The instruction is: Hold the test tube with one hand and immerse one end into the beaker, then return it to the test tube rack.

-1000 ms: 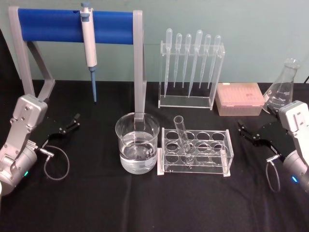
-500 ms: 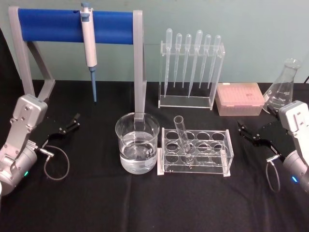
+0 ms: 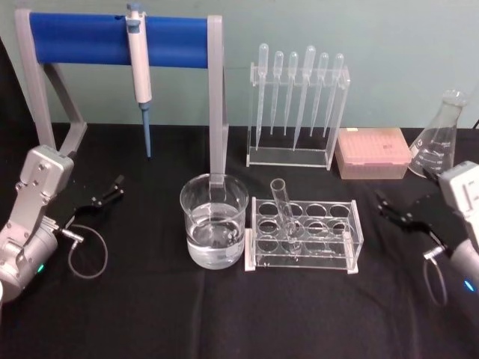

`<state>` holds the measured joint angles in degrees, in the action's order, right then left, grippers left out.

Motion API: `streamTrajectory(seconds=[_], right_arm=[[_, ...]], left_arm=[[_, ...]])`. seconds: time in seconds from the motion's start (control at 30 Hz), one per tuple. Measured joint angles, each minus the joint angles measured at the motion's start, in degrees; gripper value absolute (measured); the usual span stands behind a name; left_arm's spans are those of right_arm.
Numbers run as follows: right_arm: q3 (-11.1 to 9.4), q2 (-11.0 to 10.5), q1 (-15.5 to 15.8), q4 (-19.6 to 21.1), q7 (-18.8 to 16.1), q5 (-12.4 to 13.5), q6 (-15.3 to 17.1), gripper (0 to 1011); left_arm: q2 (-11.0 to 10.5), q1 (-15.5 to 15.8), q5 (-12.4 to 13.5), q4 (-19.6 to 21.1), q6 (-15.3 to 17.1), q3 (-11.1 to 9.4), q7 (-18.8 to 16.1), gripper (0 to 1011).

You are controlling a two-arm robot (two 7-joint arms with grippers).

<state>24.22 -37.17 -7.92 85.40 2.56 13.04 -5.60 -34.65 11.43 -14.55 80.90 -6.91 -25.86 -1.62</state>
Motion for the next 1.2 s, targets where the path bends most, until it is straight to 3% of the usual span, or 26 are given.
streamTrajectory(seconds=[0.13, 0.27, 0.3, 0.33, 0.4, 0.53, 0.63, 0.73, 0.87, 0.93, 1.17, 1.2], right_arm=[[-1.8, -3.6, 4.3, 5.9, -0.2, -0.4, 1.0, 1003], [-2.7, -7.3, 7.7, 11.1, -2.9, -0.4, 0.6, 1003], [-2.8, -8.8, 9.0, 13.2, -4.7, -0.3, -0.1, 1003], [-2.8, -8.8, 9.0, 13.2, -4.7, -0.3, -0.1, 1003], [-2.7, -11.0, 10.5, 16.2, -9.2, 1.0, -2.2, 1003], [-1.6, -11.5, 10.7, 18.3, -13.9, 1.9, -4.5, 1003], [-0.3, -10.3, 9.7, 18.5, -15.9, 1.5, -5.4, 1003], [2.1, -7.1, 6.9, 17.4, -18.1, -0.2, -6.1, 1003], [3.7, -4.1, 4.6, 15.7, -18.9, -1.8, -6.2, 1003], [4.8, -1.1, 2.6, 13.7, -19.4, -3.0, -6.3, 1003], [6.3, 4.5, -0.9, 8.9, -19.3, -5.9, -6.4, 1003], [6.3, 4.5, -0.9, 8.9, -19.3, -5.9, -6.4, 1003]], left_arm=[[0.0, 0.0, 0.0, 0.0, 0.0, 0.0, 0.0, 1000], [0.0, 0.0, 0.0, 0.0, 0.0, 0.0, 0.0, 1000], [0.0, 0.0, 0.0, 0.0, 0.0, 0.0, 0.0, 1000], [0.0, 0.0, 0.0, 0.0, 0.0, 0.0, 0.0, 1000], [0.0, 0.0, 0.0, 0.0, 0.0, 0.0, 0.0, 1000], [0.0, 0.0, 0.0, 0.0, 0.0, 0.0, 0.0, 1000], [0.0, 0.0, 0.0, 0.0, 0.0, 0.0, 0.0, 1000], [0.0, 0.0, 0.0, 0.0, 0.0, 0.0, 0.0, 1000], [0.0, 0.0, 0.0, 0.0, 0.0, 0.0, 0.0, 1000], [0.0, 0.0, 0.0, 0.0, 0.0, 0.0, 0.0, 1000], [0.0, 0.0, 0.0, 0.0, 0.0, 0.0, 0.0, 1000], [0.0, 0.0, 0.0, 0.0, 0.0, 0.0, 0.0, 1000]])
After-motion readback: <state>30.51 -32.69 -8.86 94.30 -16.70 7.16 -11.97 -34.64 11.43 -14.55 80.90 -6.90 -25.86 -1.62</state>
